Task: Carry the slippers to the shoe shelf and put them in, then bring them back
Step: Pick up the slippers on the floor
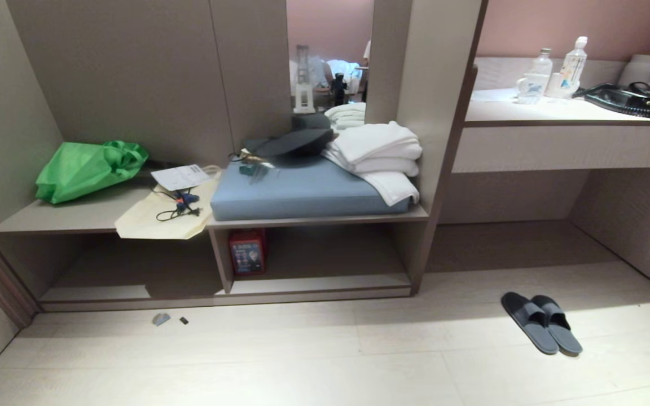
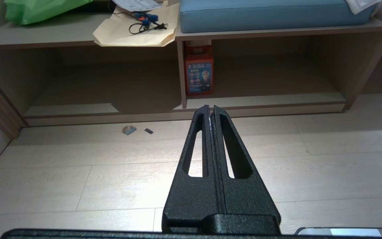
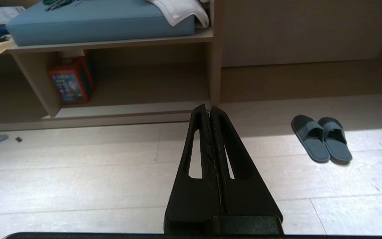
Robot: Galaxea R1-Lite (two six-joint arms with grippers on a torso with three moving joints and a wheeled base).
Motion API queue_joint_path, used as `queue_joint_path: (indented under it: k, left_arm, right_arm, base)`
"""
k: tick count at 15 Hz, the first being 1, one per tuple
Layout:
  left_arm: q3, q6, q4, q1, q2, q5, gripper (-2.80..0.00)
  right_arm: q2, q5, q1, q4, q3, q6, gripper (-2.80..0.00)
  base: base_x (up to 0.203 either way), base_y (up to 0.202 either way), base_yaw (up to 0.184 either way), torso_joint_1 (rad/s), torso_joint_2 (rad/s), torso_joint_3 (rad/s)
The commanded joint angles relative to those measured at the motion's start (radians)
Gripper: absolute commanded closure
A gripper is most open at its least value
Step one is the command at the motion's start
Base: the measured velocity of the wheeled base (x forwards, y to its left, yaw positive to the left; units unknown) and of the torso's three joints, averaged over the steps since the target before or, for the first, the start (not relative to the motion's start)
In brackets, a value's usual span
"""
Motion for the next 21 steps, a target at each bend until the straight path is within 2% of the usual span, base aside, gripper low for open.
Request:
queue_joint_path:
  k: [1, 21]
  left_arm:
    - [0.0, 0.0, 0.0, 0.0, 0.001, 0.0, 0.0]
    - [0.0, -0.002, -0.007, 0.0, 0.001, 0.0, 0.0]
  right_arm:
    - [0.0, 0.0, 0.001, 0.0, 0.001, 0.001, 0.0]
    - [0.0, 0.0, 0.001, 0.0, 0.001, 0.001, 0.0]
  base:
    - [0.198, 0.0, -0.003, 0.002, 0.01, 0.002]
    - [0.195, 0.0, 0.0, 0.002, 0.0, 0.003]
